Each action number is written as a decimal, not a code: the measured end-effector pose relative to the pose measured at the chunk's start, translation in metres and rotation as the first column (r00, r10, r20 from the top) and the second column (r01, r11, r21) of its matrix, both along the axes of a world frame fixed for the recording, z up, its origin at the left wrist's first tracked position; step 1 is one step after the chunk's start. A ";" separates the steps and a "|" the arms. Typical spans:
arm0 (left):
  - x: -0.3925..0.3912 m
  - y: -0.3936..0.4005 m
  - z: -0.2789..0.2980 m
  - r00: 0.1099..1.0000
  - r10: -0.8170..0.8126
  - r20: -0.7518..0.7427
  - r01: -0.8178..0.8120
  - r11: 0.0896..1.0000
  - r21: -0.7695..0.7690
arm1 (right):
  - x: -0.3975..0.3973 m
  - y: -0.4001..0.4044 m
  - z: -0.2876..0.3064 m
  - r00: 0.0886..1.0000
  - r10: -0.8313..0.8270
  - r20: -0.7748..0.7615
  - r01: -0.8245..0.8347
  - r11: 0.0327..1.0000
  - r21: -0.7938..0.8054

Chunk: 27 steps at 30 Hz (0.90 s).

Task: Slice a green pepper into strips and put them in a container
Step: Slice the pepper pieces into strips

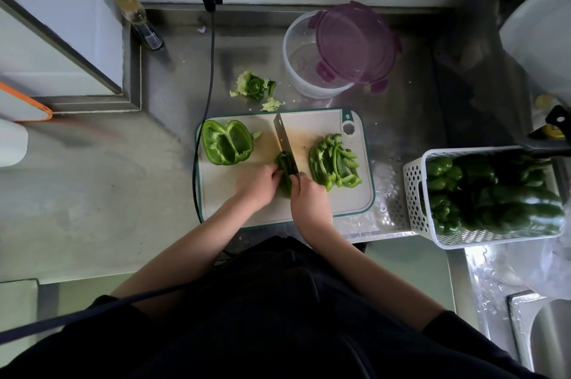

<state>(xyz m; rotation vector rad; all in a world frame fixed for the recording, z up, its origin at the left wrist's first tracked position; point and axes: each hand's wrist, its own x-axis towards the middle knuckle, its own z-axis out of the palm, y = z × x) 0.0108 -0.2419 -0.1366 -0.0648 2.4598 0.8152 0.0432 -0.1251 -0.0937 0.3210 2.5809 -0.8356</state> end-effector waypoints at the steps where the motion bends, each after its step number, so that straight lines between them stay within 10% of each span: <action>1: 0.000 -0.001 0.001 1.000 -0.012 -0.001 0.012 1.000 -0.020 | -0.004 -0.003 0.001 1.000 0.006 0.003 -0.006 1.000 0.009; 20: 0.001 -0.009 0.002 0.975 0.156 0.160 -0.187 0.962 0.197 | -0.011 0.056 0.034 0.963 -0.247 -0.105 0.232 0.963 -0.137; 27: 0.003 -0.004 0.009 0.991 0.105 0.080 -0.114 0.987 0.116 | 0.003 0.038 0.031 0.998 -0.051 -0.048 0.050 0.998 -0.034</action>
